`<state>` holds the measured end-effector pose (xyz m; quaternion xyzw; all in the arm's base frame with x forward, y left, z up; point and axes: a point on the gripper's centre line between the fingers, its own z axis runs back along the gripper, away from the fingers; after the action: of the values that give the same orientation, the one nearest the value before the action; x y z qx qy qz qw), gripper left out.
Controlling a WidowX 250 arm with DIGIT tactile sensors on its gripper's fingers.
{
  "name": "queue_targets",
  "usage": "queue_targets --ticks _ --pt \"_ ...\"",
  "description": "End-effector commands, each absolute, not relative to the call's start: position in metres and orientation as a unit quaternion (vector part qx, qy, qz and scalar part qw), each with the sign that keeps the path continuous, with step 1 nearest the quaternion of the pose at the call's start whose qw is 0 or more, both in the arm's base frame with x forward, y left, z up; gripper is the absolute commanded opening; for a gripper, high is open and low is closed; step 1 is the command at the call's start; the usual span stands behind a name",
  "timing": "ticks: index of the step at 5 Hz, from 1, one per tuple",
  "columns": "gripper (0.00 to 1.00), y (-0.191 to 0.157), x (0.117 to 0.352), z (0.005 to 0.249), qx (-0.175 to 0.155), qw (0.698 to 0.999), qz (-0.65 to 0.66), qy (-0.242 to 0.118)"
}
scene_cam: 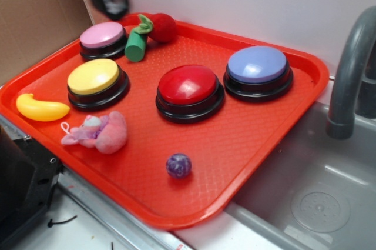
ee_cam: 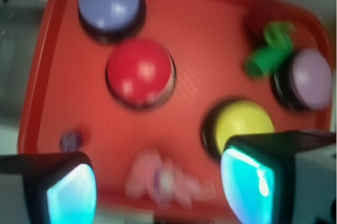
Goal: Push the red button.
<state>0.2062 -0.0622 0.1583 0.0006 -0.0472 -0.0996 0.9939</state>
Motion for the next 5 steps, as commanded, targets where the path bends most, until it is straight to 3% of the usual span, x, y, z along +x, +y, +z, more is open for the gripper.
queue_targets --ticks 1,3,4,5 --pt "1.0 -0.082 0.246 0.105 -0.006 0.987 -0.137 -0.081" --pt "1.0 -0.074 0.254 0.064 -0.023 0.988 -0.138 -0.058" --pt "1.0 -0.078 0.255 0.059 -0.018 0.988 -0.146 -0.055" --pt "1.0 -0.08 0.253 0.073 -0.005 0.988 -0.143 -0.05"
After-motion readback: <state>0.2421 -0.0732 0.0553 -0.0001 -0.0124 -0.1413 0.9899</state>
